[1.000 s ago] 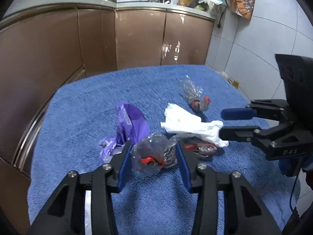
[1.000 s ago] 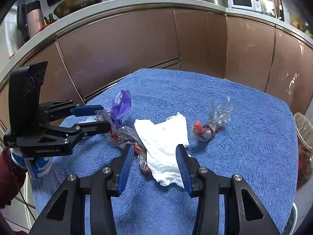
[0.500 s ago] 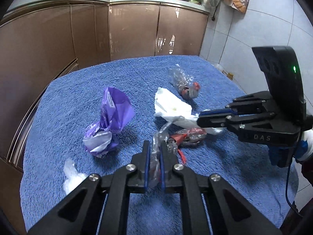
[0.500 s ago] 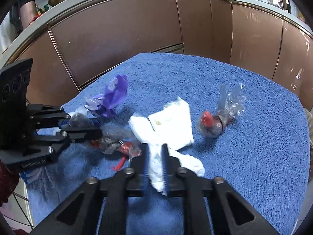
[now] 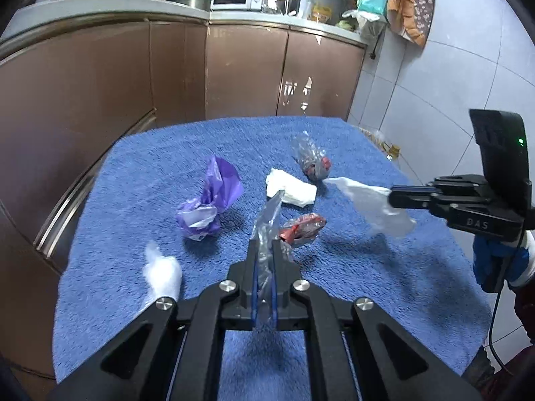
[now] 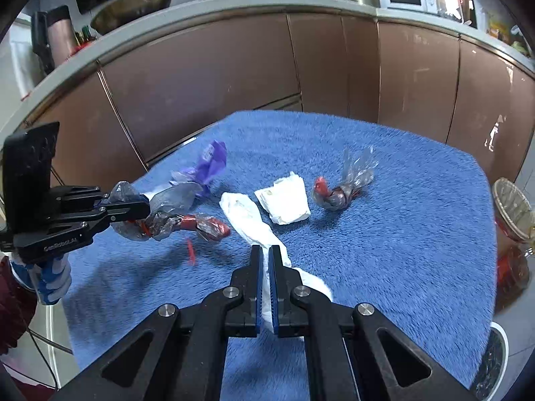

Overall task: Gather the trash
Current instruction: 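Grasp the clear red-tied bag with the left tool while the right tool grasps the white tissue, then carry the clear bag and tissue to the white bin and open both tools, then move both open tools back over the remaining trash on the towel, then grasp the white napkin with the left tool while the right tool grasps the clear bag, then carry the napkin and clear bag to the white bin and open both tools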

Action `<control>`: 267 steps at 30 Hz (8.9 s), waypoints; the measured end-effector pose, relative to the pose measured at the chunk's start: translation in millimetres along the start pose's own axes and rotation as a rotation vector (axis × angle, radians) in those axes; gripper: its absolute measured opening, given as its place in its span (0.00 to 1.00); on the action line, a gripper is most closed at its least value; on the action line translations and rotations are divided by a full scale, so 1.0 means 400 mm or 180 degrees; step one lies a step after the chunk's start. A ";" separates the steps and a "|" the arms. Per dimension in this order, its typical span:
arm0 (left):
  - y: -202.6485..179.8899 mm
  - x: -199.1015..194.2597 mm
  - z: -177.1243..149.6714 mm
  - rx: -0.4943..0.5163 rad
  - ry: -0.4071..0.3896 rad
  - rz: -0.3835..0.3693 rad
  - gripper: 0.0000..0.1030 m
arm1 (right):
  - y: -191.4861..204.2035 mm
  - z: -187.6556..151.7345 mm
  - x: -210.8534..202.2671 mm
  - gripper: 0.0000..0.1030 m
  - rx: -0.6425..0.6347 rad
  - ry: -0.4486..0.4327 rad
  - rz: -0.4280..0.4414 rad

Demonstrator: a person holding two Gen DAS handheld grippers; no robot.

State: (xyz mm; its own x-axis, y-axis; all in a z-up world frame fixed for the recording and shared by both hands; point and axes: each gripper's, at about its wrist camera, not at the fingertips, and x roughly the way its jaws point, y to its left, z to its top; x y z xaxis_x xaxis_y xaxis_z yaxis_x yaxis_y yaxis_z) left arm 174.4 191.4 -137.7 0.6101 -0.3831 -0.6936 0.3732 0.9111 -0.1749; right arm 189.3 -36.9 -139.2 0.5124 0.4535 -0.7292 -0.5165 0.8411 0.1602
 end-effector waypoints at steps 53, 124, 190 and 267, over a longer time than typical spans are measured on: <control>-1.107 0.801 0.192 0.0749 0.1283 -0.0867 0.06 | -0.767 -0.559 -0.391 0.09 0.2424 -0.0598 -0.1705; -0.443 -0.025 0.104 0.0159 -0.0724 0.0424 0.47 | -0.037 -0.124 -0.467 0.57 0.0771 -0.1174 -0.1500; -0.114 0.411 0.101 -0.0119 0.0316 0.0116 0.23 | -0.266 0.113 0.279 0.11 0.1193 0.0079 0.0042; -1.108 0.822 0.191 0.0430 0.1280 -0.1203 0.36 | -0.807 -0.635 -0.289 0.32 0.2532 -0.0118 -0.1940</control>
State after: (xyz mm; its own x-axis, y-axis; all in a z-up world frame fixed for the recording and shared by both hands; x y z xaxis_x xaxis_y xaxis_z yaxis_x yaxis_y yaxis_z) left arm 262.8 -350.1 -234.8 0.1124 -0.5665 -0.8163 0.6161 0.6843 -0.3901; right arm 122.5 -435.7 -275.6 0.5647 -0.1230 -0.8161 0.4433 0.8793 0.1742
